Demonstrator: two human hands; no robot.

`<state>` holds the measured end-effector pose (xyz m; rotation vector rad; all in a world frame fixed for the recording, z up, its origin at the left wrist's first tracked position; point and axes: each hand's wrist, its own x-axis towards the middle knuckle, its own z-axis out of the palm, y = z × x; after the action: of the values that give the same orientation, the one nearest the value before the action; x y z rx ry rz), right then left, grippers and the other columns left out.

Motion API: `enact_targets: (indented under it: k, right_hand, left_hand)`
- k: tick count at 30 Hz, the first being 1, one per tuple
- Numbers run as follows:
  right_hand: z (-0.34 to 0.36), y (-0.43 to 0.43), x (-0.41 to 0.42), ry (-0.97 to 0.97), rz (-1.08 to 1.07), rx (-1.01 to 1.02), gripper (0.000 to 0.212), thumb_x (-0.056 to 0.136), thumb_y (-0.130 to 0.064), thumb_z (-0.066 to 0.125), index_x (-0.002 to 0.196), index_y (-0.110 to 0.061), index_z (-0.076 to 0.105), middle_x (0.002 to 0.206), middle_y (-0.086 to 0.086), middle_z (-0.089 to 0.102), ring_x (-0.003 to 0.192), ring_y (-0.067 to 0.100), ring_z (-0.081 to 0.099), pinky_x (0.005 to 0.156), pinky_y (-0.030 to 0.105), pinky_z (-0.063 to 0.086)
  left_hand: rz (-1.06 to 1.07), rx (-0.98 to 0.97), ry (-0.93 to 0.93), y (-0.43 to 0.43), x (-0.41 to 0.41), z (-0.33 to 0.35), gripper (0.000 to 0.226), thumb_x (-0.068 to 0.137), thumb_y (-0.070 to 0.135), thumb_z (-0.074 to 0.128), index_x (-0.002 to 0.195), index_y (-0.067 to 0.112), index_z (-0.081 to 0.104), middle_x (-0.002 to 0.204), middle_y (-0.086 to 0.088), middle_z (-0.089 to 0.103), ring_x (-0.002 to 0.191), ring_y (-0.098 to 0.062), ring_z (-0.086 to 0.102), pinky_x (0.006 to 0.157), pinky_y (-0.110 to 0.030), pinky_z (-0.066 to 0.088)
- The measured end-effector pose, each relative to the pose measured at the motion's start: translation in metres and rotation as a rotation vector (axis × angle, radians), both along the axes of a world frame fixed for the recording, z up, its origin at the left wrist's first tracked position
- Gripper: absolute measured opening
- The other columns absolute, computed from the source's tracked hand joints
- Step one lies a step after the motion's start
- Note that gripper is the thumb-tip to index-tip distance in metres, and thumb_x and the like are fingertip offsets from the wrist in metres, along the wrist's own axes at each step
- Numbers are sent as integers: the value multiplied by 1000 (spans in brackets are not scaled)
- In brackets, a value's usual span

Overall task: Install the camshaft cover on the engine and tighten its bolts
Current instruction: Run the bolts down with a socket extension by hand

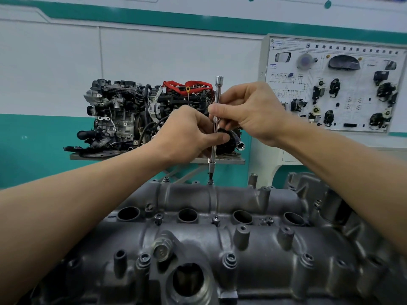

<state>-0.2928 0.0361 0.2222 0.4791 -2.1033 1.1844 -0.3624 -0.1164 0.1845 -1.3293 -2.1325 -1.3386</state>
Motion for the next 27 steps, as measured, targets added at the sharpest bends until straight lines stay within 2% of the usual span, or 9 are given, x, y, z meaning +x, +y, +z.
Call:
enact_targets:
  k: [4, 8, 10, 13, 16, 18, 21, 24, 27]
  right_hand:
    - [-2, -1, -1, -23, -38, -36, 16, 78, -16, 82, 76, -10, 67, 60, 4, 65, 51, 13, 58, 48, 21, 47]
    - [-1, 3, 4, -192, 42, 18, 17, 96, -22, 62, 97, -8, 71, 76, -1, 66, 61, 11, 55, 50, 22, 42]
    - [1, 5, 6, -241, 91, 30, 17, 100, -19, 54, 101, -11, 70, 84, -2, 70, 65, 11, 57, 52, 22, 42]
    - [2, 6, 5, -186, 64, 66, 13, 98, -16, 59, 93, -12, 70, 83, 0, 72, 64, 10, 57, 50, 20, 41]
    - [2, 5, 4, -67, -21, 99, 12, 90, -17, 71, 79, -12, 71, 68, -2, 70, 54, 8, 55, 46, 17, 42]
    - [2, 4, 2, -1, -54, 93, 17, 84, -19, 77, 72, -10, 71, 57, -3, 65, 49, 9, 54, 45, 16, 42]
    - [-2, 2, 0, 51, -87, 60, 29, 79, -21, 82, 68, -2, 63, 52, -1, 58, 44, 11, 51, 43, 20, 43]
    - [-2, 1, 2, -34, -87, 14, 30, 82, -27, 78, 75, -4, 61, 58, 1, 59, 48, 13, 52, 44, 23, 42]
    - [5, 4, 8, -180, 24, 2, 20, 96, -27, 62, 92, -9, 67, 80, 2, 71, 59, 13, 57, 48, 24, 39]
  left_hand:
    - [-39, -55, 8, 1, 1, 0, 21, 93, 23, 70, 75, 11, 72, 68, -3, 75, 64, -26, 73, 66, -47, 62]
    - [-119, -170, -32, 0, 4, 3, 24, 102, 16, 55, 83, 10, 69, 85, -9, 78, 63, -12, 73, 59, -27, 59]
    - [-139, -207, -47, -1, 3, 5, 26, 104, 18, 51, 85, 11, 69, 91, -11, 78, 65, -9, 72, 59, -24, 59]
    - [-110, -205, -13, -2, 0, 5, 29, 101, 27, 57, 89, 4, 71, 90, -19, 75, 73, -27, 73, 68, -41, 62]
    - [-53, -70, 75, -2, 1, 2, 37, 86, 38, 76, 73, 4, 73, 66, -23, 66, 57, -39, 56, 60, -48, 55]
    - [-62, 8, 55, -1, 1, 1, 31, 78, 36, 84, 66, 9, 74, 63, -18, 70, 63, -45, 66, 62, -54, 59]
    - [-54, 31, 46, -1, -1, -1, 27, 77, 28, 85, 74, 3, 75, 67, -19, 73, 70, -45, 69, 65, -58, 58]
    - [-64, -30, 63, -2, 3, 0, 24, 87, 22, 77, 77, 1, 72, 70, -22, 72, 70, -45, 69, 67, -58, 58]
    - [-110, -118, 15, -6, 5, 5, 28, 95, 18, 66, 86, -8, 68, 85, -32, 69, 72, -39, 68, 72, -60, 58]
